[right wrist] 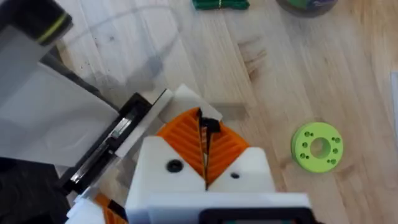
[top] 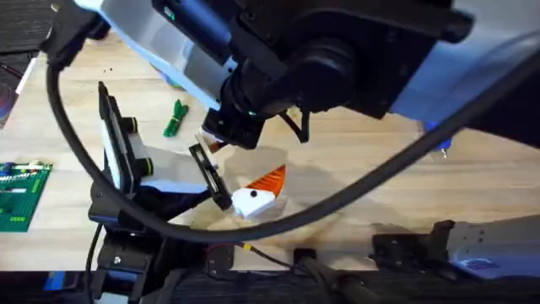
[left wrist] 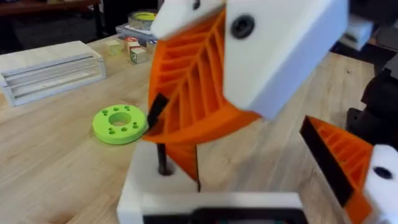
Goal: Pick up the gripper from the table and insert it into the empty holder that is missing its gripper. Then pick up a screw, insert it into the mounting hole, and use the screwdriver to tighten it. Finally, clean up the table by picking up the vegetable and placing it into the bucket.
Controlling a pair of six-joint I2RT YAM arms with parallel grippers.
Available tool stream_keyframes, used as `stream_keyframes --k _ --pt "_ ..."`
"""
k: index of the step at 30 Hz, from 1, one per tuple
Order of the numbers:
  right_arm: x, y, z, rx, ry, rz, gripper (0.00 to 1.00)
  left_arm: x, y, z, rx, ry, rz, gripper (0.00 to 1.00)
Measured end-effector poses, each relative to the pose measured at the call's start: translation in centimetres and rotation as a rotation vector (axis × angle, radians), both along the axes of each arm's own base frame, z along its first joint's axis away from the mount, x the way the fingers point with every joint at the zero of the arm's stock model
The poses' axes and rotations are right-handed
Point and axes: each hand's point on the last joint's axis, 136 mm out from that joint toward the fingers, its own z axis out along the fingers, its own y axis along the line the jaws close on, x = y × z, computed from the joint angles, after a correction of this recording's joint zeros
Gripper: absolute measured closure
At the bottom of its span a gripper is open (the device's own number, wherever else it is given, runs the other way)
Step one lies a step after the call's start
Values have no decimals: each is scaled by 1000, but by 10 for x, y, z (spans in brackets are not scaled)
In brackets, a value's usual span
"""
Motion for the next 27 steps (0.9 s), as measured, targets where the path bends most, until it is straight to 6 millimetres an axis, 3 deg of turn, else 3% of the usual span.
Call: stream_keyframes --k 27 --pt "-4 -5 -3 5 2 3 994 0 0 0 1 -1 0 8"
